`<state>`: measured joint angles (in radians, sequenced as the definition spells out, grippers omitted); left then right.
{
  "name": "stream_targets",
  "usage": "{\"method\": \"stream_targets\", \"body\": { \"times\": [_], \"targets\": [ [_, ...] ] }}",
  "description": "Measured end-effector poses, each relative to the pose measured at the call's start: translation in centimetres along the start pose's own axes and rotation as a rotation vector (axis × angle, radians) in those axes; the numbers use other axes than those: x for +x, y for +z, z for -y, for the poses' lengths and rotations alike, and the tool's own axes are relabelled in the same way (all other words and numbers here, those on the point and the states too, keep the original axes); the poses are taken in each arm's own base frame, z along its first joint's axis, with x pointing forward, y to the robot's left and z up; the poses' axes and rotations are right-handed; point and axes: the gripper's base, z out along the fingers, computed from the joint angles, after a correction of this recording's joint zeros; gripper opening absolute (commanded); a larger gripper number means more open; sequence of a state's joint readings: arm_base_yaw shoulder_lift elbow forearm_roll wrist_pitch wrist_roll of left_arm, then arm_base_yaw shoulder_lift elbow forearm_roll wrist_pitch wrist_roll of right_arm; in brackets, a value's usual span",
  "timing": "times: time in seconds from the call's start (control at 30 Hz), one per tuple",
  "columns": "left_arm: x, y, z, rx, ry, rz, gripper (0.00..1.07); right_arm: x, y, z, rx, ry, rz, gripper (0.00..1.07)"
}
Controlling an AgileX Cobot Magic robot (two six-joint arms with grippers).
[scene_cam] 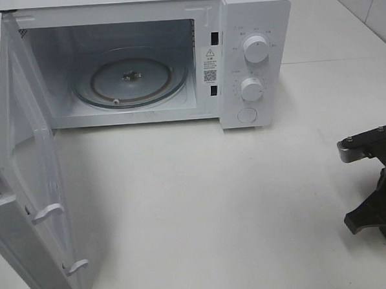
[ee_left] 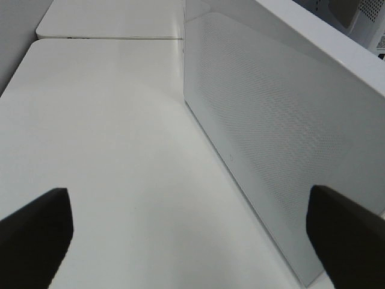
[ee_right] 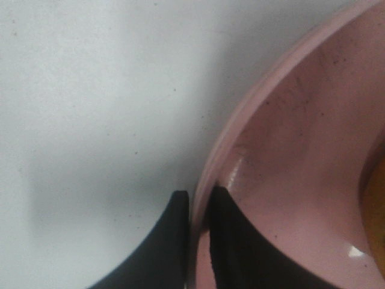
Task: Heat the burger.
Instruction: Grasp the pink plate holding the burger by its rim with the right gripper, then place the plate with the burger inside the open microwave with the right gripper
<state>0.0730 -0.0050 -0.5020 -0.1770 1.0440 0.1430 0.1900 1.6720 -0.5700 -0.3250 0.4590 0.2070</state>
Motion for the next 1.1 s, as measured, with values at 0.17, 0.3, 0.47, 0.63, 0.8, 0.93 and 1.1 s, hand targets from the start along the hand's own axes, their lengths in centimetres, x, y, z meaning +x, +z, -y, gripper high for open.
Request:
{"method": "stream_targets", "body": {
  "times": [0.17,0.3,0.47,0.63,0.8,0.93,1.1],
  "targets": [
    [0.0,0.0,0.0,0.0,0.0,0.0,0.98,-0.1,-0.1,0.1,0.003,0.041,0.0,0.0],
    [0.0,0.0,0.0,0.0,0.0,0.0,0.98,-0.5,-0.7,0.4,0.047,0.086,-0.015,0.0],
    [0.0,0.0,0.0,0.0,0.0,0.0,0.98,-0.7,-1.5,0.4,0.105,0.087,-0.013,0.0],
    [0.0,0.0,0.0,-0.002,0.001,0.0,0.98,-0.7,-2.4,-0.3,0.137,0.08,0.01,0.0],
    [0.0,0.0,0.0,-0.002,0.001,0.0,0.98,-0.6,-3.1,-0.6,0.144,0.073,0.036,0.0],
    [0.0,0.0,0.0,-0.002,0.001,0.0,0.98,-0.4,-3.8,-0.4,0.155,0.078,0.053,0.0],
    [0.0,0.0,0.0,-0.002,0.001,0.0,0.98,-0.3,-4.9,0.0,0.172,0.097,0.098,0.0]
  ]
}}
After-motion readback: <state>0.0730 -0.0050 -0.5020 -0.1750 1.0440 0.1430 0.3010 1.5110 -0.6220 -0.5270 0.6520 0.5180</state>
